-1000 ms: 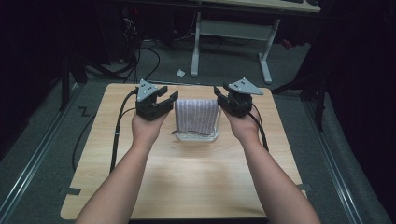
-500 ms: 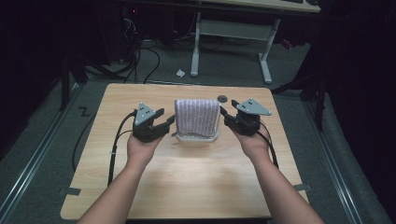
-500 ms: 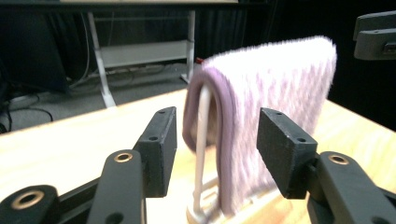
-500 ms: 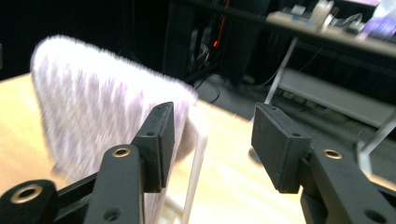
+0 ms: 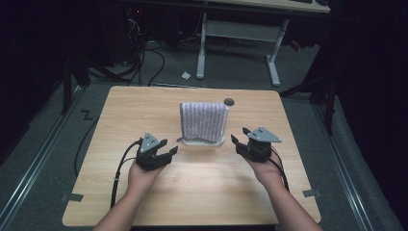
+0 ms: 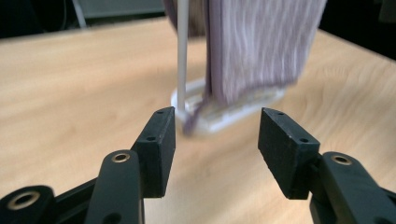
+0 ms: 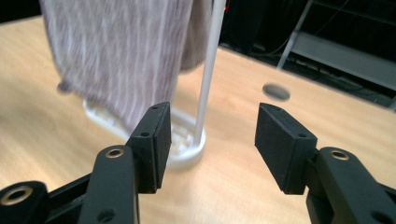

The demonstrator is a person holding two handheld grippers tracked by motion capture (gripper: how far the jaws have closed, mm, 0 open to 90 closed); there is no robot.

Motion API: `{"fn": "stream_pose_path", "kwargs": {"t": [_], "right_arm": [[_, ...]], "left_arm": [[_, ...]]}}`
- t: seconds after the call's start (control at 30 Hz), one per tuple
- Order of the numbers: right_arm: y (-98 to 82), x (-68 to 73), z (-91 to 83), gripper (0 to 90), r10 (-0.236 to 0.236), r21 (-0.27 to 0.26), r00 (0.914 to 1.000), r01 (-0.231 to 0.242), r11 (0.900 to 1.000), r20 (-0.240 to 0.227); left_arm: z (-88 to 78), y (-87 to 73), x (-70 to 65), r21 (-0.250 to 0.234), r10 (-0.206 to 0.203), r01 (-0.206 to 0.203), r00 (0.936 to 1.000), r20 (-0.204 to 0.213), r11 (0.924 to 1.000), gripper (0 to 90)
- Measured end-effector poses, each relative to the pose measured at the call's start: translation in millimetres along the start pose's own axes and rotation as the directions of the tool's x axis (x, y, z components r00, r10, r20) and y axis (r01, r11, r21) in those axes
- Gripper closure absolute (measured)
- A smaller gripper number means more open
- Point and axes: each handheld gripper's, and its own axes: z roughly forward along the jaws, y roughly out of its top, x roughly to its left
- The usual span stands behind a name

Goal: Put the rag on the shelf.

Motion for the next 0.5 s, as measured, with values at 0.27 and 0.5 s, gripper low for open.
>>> {"fn": "stream_pose_path", "kwargs": {"t": [0.27, 0.5], "right_arm": [[-56.1, 17.9, -27.1, 41.8, 0.006, 0.037, 0.9995, -0.005, 0.999, -0.033], [-100.3, 20.9, -63.2, 43.3, -0.022, 0.106, 0.9997, 0.023, 0.994, -0.012]], "left_arm": [[-36.8, -63.6, -20.0, 0.111, -0.072, 0.07, 0.9973, 0.016, 0.9914, 47.4], [-57.7, -71.0, -20.0, 0.119, 0.031, -0.029, 0.9993, -0.019, 0.9924, 44.3]]}}
